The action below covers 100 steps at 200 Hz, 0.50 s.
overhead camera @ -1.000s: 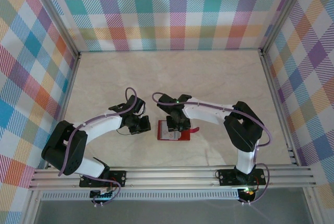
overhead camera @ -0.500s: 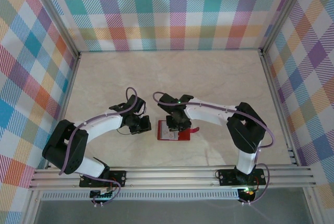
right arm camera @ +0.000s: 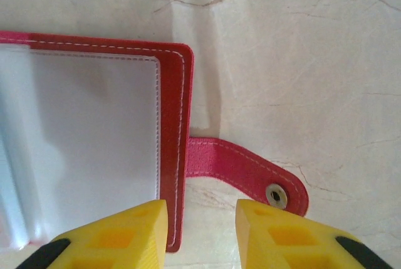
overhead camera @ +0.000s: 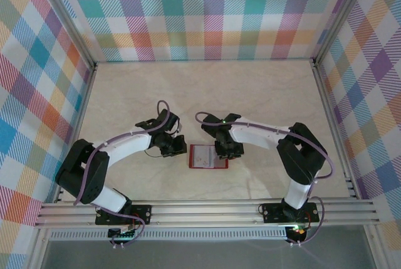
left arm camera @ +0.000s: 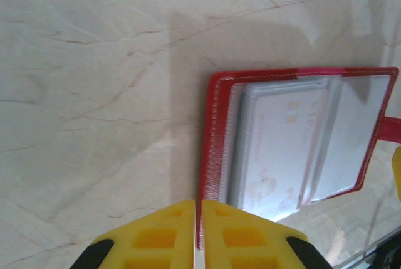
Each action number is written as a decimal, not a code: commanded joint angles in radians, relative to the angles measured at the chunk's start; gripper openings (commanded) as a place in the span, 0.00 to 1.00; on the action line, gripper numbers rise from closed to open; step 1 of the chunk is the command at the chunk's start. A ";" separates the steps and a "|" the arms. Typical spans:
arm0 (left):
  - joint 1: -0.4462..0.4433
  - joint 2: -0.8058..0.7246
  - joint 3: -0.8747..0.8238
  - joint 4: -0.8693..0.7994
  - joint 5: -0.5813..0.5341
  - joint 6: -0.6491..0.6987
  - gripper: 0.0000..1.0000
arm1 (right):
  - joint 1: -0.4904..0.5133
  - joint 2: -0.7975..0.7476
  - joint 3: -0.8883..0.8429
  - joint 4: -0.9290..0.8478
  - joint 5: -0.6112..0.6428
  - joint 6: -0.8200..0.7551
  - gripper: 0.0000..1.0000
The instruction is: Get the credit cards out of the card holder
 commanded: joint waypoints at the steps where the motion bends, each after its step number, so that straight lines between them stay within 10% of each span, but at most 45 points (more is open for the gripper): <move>1: -0.033 0.018 0.040 -0.031 0.009 0.008 0.12 | 0.002 -0.061 0.011 0.027 -0.055 -0.018 0.34; 100: -0.106 0.124 0.075 0.046 0.053 -0.037 0.05 | -0.079 -0.060 -0.152 0.510 -0.512 0.042 0.21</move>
